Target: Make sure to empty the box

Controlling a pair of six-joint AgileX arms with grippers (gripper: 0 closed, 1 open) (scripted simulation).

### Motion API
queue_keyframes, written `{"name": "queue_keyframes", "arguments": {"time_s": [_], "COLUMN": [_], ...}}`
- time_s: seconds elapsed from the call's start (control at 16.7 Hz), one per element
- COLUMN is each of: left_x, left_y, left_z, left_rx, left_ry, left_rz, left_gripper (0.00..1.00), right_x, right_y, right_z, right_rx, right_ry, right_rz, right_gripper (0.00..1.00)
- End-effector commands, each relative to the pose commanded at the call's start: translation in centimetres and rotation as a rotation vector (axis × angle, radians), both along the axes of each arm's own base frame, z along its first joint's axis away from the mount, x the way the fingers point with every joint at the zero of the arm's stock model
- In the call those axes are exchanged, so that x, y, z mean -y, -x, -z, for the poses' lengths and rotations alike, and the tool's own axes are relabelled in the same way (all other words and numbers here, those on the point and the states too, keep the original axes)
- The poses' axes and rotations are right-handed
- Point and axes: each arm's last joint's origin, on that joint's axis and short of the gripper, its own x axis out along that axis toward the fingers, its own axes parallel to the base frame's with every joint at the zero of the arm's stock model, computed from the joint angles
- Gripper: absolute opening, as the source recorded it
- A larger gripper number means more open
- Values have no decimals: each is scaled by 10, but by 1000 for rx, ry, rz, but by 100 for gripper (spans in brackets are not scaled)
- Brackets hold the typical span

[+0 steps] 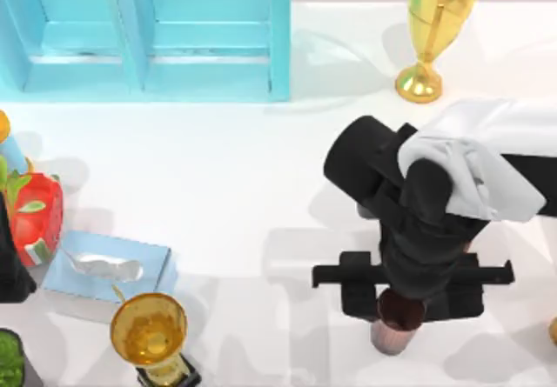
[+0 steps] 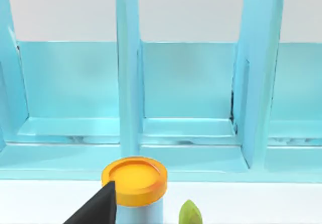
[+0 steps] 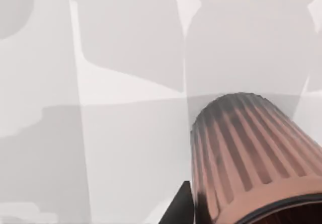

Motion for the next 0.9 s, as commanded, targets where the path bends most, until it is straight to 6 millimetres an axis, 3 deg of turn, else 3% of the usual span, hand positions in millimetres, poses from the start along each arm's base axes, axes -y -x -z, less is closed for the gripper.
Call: {"name": "queue_keyframes", "arguments": {"time_s": [0.3, 0.9], "left_x": [0, 0], "left_y": [0, 0], "left_z": [0, 0], "left_rx": [0, 0], "left_ry": [0, 0], "left_rz": [0, 0], "left_gripper": [100, 100], "right_x": [0, 0], "right_y": [0, 0], "right_z": [0, -1], "right_rx": [0, 0], "right_ry": [0, 0], "right_rz": [0, 1], "right_gripper": [98, 100]}}
